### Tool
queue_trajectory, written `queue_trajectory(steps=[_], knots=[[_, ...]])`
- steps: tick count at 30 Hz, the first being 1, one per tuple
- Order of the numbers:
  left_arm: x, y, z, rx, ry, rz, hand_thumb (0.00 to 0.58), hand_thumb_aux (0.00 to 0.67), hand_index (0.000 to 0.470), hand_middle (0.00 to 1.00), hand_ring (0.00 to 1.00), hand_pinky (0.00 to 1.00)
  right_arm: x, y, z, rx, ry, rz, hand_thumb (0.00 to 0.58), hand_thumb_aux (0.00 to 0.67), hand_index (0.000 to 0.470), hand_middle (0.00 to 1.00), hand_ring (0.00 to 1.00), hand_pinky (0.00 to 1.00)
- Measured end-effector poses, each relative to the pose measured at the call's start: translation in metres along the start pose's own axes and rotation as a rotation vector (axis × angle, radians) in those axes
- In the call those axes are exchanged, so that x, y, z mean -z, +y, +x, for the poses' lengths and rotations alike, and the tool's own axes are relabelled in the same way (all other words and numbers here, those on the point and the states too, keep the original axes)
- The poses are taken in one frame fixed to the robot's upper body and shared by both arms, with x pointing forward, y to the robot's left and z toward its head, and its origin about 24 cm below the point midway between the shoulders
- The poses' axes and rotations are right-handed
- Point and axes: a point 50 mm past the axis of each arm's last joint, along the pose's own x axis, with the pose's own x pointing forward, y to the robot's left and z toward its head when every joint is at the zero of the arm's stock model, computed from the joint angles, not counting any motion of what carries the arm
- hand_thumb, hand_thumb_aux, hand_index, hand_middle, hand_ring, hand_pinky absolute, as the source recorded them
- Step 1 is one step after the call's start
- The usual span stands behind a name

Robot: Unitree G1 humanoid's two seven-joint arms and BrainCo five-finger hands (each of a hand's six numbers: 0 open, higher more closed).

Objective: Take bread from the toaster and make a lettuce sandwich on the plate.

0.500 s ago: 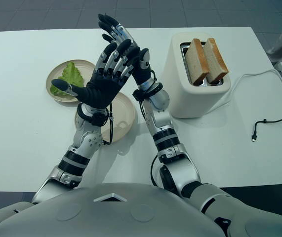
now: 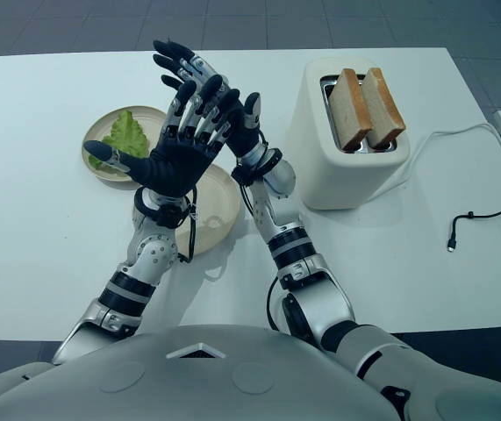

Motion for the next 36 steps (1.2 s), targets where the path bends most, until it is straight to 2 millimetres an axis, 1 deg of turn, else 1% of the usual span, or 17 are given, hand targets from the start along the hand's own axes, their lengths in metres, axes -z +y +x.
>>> queue_trajectory(steps=[9,12,16,19,22,24,26,29,31,33,36], knots=[[-0.001,-0.001,-0.001,0.000,-0.001,0.020,0.000,0.000,0.000,0.00,0.00,0.00,0.002,-0.002,-0.001,0.012,0.006,0.028,0.000,0.000,0.000,0.00,0.00,0.00],[-0.001,0.000,0.003,-0.001,0.017,0.111,0.000,0.000,0.000,0.00,0.00,0.00,-0.001,-0.009,-0.001,0.083,-0.003,0.007,0.000,0.000,0.000,0.00,0.00,0.00],[-0.009,0.001,0.019,0.080,0.067,0.326,0.000,0.000,0.000,0.00,0.00,0.00,-0.017,-0.020,-0.002,0.155,-0.002,-0.098,0.000,0.000,0.000,0.00,0.00,0.00],[-0.015,0.002,0.021,0.095,0.079,0.439,0.000,0.000,0.000,0.00,0.00,0.00,-0.026,-0.027,-0.007,0.194,0.020,-0.163,0.000,0.000,0.000,0.00,0.00,0.00],[-0.032,0.012,0.018,0.019,0.033,0.561,0.000,0.000,0.000,0.00,0.00,0.00,-0.042,-0.039,-0.019,0.254,0.035,-0.304,0.000,0.000,0.000,0.00,0.00,0.00],[-0.040,0.017,0.016,-0.017,0.018,0.617,0.000,0.000,0.000,0.00,0.00,0.00,-0.051,-0.042,-0.023,0.277,0.048,-0.401,0.000,0.000,0.000,0.00,0.00,0.00],[-0.050,0.024,0.013,-0.070,-0.010,0.662,0.000,0.000,0.000,0.00,0.00,0.00,-0.064,-0.045,-0.028,0.298,0.064,-0.522,0.000,0.000,0.000,0.00,0.00,0.00],[-0.065,0.032,0.012,-0.135,-0.054,0.722,0.000,0.000,0.000,0.00,0.00,0.00,-0.084,-0.050,-0.041,0.325,0.107,-0.659,0.000,0.000,0.000,0.00,0.00,0.00],[-0.070,0.037,0.011,-0.158,-0.051,0.769,0.000,0.000,0.000,0.00,0.00,0.00,-0.100,-0.045,-0.048,0.326,0.113,-0.708,0.000,0.000,0.000,0.00,0.00,0.00],[-0.075,0.046,0.006,-0.192,-0.006,0.843,0.000,0.000,0.000,0.00,0.00,0.00,-0.124,-0.039,-0.055,0.307,0.097,-0.732,0.000,0.000,0.000,0.00,0.00,0.00],[-0.079,0.057,-0.003,-0.243,0.051,0.935,0.000,0.000,0.000,0.00,0.00,0.00,-0.157,-0.027,-0.067,0.247,0.063,-0.616,0.000,0.000,0.000,0.00,0.00,0.00]])
